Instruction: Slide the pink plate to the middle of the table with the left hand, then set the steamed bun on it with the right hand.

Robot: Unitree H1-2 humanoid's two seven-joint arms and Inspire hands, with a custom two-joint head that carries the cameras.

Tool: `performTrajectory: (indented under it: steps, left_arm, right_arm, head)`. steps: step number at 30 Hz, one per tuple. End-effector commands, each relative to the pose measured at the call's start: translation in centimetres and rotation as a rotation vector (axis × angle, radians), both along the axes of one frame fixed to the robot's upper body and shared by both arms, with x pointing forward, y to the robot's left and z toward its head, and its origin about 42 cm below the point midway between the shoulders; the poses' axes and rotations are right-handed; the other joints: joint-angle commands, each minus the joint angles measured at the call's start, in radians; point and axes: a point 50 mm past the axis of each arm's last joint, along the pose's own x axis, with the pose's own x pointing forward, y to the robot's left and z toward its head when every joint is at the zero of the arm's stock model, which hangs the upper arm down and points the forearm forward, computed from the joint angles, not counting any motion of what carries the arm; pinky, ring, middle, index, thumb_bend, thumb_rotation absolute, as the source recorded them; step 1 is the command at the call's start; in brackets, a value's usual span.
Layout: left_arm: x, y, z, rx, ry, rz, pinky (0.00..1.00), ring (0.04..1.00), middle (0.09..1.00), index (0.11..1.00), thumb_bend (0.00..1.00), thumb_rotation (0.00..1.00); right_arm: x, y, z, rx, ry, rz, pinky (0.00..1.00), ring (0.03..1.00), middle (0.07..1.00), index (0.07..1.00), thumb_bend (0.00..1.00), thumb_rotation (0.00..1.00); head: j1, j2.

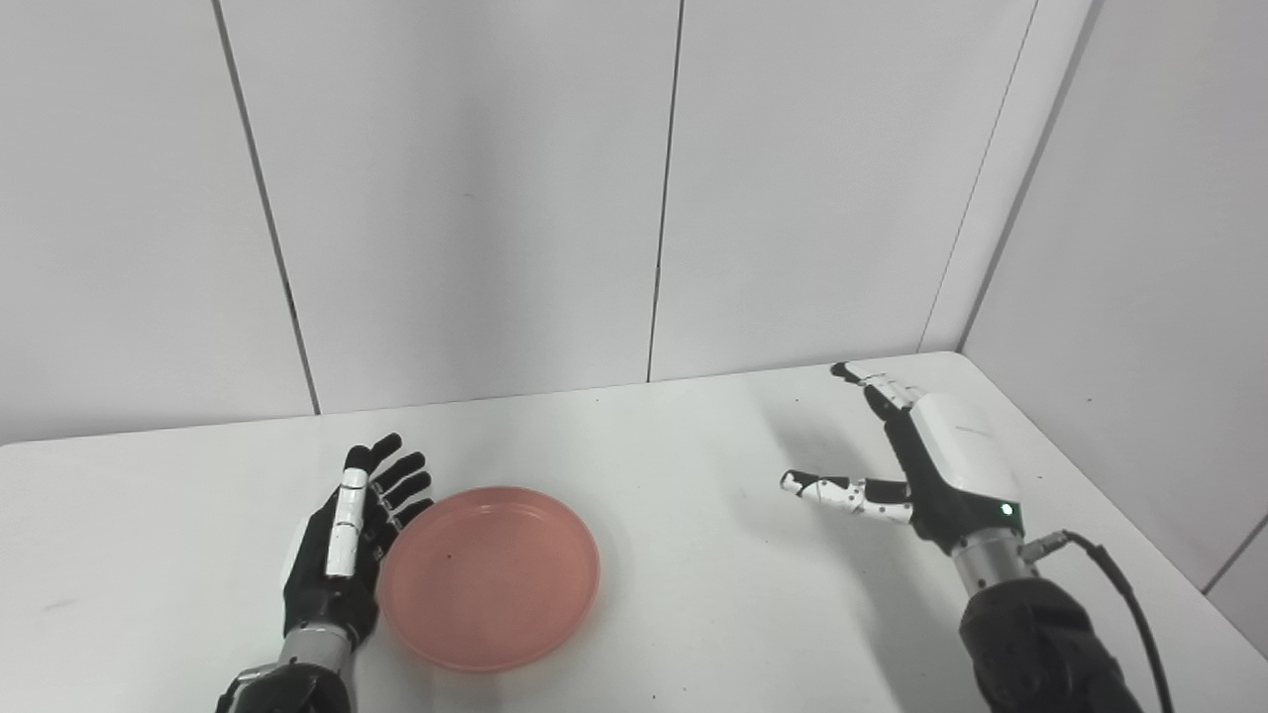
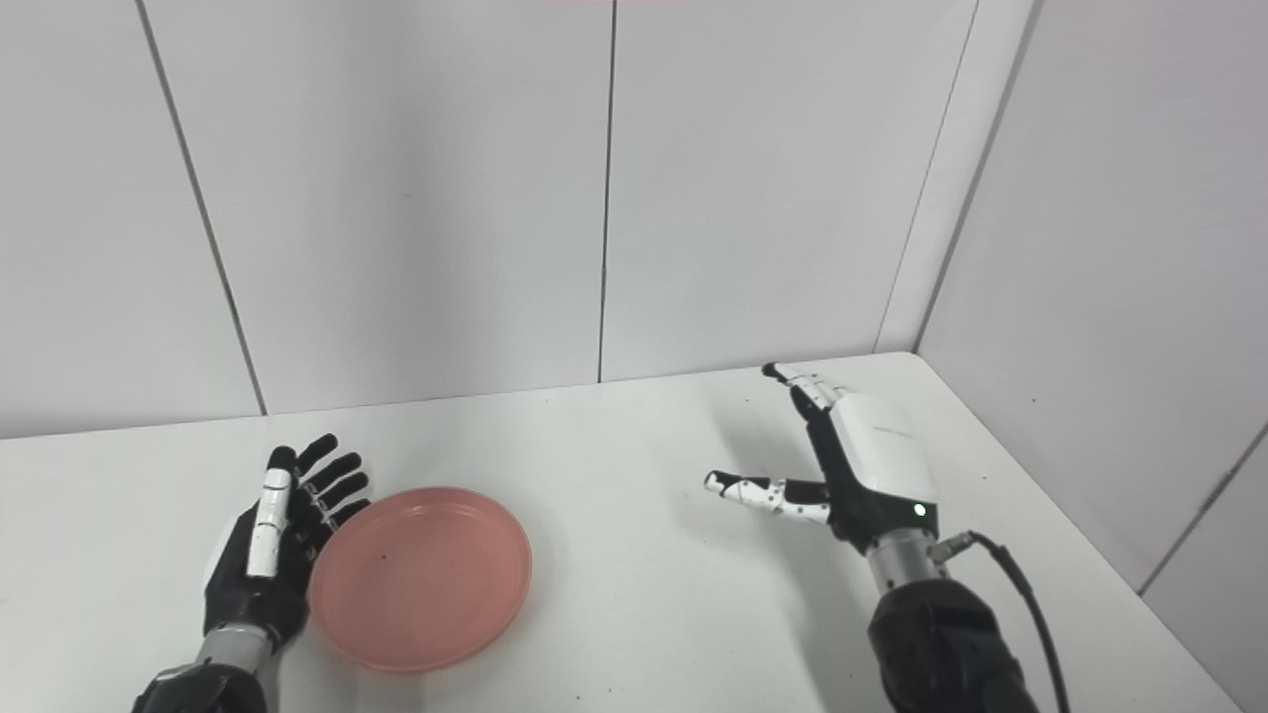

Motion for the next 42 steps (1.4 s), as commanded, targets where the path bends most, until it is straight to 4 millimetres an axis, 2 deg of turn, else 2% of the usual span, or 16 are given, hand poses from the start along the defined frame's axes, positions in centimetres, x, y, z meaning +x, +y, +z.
performTrajectory:
  steps: [1,5,8,10,16,20,24,30,34,39,42]
  left_arm:
    - [0.4,-0.5,0.3,0.007,0.001,-0.012,0.71,0.781,0.766,0.811,0.67,0.86]
    - [0.4,-0.6,0.2,0.000,0.004,-0.016,0.71,0.774,0.758,0.808,0.67,0.85]
    - [0.4,-0.7,0.2,0.007,0.006,-0.021,0.70,0.772,0.762,0.810,0.67,0.85]
    - [0.4,-0.7,0.2,0.005,0.008,-0.022,0.70,0.765,0.760,0.809,0.67,0.84]
    - [0.4,-0.7,0.2,0.010,0.010,-0.023,0.69,0.754,0.756,0.806,0.67,0.84]
    - [0.4,-0.6,0.3,0.011,0.008,-0.027,0.69,0.755,0.758,0.810,0.67,0.84]
    - [0.4,-0.6,0.3,0.013,0.007,-0.029,0.70,0.755,0.756,0.805,0.66,0.83]
    - [0.4,-0.5,0.1,0.020,0.009,-0.036,0.70,0.758,0.757,0.803,0.67,0.83]
    - [0.3,-0.6,0.2,0.013,0.013,-0.036,0.69,0.758,0.753,0.794,0.66,0.82]
    - [0.2,-0.7,0.2,0.019,0.016,-0.037,0.69,0.759,0.753,0.795,0.66,0.83]
    - [0.2,-0.7,0.2,0.016,0.017,-0.036,0.69,0.757,0.756,0.802,0.66,0.82]
  right_arm:
    - [0.8,-1.0,2.4,-0.051,-0.053,-0.039,0.91,0.823,0.828,0.818,0.85,0.65]
    - [1.6,-2.1,2.8,-0.101,0.024,-0.101,0.93,0.812,0.814,0.800,0.87,0.58]
    - [2.3,-3.1,3.3,-0.156,0.118,-0.154,0.86,0.807,0.817,0.790,0.89,0.53]
    - [2.6,-3.6,3.6,-0.174,0.154,-0.172,0.78,0.768,0.806,0.782,0.90,0.50]
    - [3.4,-5.1,4.4,-0.204,0.234,-0.221,0.77,0.778,0.810,0.772,0.89,0.47]
    - [3.6,-5.8,4.2,-0.212,0.299,-0.264,0.70,0.748,0.802,0.775,0.89,0.48]
    - [3.9,-6.7,3.5,-0.213,0.352,-0.290,0.60,0.690,0.751,0.778,0.88,0.48]
    - [4.2,-8.7,1.9,-0.226,0.404,-0.326,0.65,0.704,0.764,0.765,0.95,0.56]
    - [4.4,-10.3,0.7,-0.185,0.454,-0.342,0.66,0.664,0.708,0.768,1.00,0.63]
    - [4.4,-11.2,-0.3,-0.159,0.499,-0.354,0.68,0.687,0.729,0.766,1.00,0.65]
    - [4.4,-11.5,-0.7,-0.146,0.519,-0.358,0.73,0.721,0.751,0.765,1.00,0.64]
  head:
    - [0.001,0.000]
    - [0.001,0.000]
    - [0.003,0.000]
    - [0.004,0.000]
    - [0.004,0.001]
    - [0.004,0.004]
    - [0.003,0.006]
    - [0.002,0.009]
    - [0.002,0.010]
    - [0.005,0.014]
    - [0.006,0.016]
